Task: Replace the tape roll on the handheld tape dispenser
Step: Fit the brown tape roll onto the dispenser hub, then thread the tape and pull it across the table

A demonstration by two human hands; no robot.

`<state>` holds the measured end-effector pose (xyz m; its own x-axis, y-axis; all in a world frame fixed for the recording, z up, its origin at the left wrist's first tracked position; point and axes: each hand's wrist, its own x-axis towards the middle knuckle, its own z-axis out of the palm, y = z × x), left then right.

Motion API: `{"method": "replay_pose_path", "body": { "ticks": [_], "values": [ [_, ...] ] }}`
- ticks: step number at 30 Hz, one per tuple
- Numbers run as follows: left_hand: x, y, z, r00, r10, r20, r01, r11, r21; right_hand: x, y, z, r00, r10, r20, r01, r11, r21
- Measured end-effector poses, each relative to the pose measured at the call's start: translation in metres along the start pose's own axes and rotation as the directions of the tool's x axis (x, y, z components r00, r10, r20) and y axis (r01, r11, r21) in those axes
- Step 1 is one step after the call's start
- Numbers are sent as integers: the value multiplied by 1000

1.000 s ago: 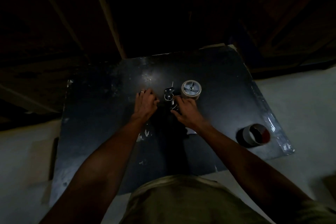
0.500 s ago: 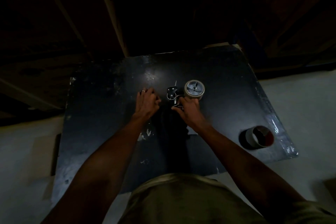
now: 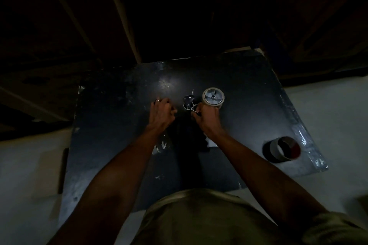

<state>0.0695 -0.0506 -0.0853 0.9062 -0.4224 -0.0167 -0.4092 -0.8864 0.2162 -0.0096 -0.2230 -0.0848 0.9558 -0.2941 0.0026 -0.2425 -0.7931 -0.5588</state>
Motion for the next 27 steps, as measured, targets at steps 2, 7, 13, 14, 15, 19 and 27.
{"method": "replay_pose_path", "body": {
  "ticks": [2,7,13,14,15,19,27],
  "values": [
    [1,-1,2,1000,-2,7,2,1000,-26,1,1,0,1000,17,23,-18,1000,24],
    [0,-9,6,999,-11,35,14,998,-61,-30,15,-15,995,30,-93,-41,992,-118],
    [-7,-8,4,999,11,35,-7,996,-94,-38,41,-7,708,531,466,-705,506,496],
    [-7,-7,3,999,15,34,-11,996,-94,-39,37,-12,657,469,590,-753,378,538],
    [-8,-7,1,999,19,27,-16,995,-97,-41,33,-17,616,421,666,-788,331,520],
    [-10,-9,-2,1000,-7,4,8,988,-153,-40,25,-29,579,188,793,-815,150,560],
    [-10,-14,-15,999,3,-42,-10,987,-162,-50,9,-33,507,107,855,-861,10,509]
  ]
}}
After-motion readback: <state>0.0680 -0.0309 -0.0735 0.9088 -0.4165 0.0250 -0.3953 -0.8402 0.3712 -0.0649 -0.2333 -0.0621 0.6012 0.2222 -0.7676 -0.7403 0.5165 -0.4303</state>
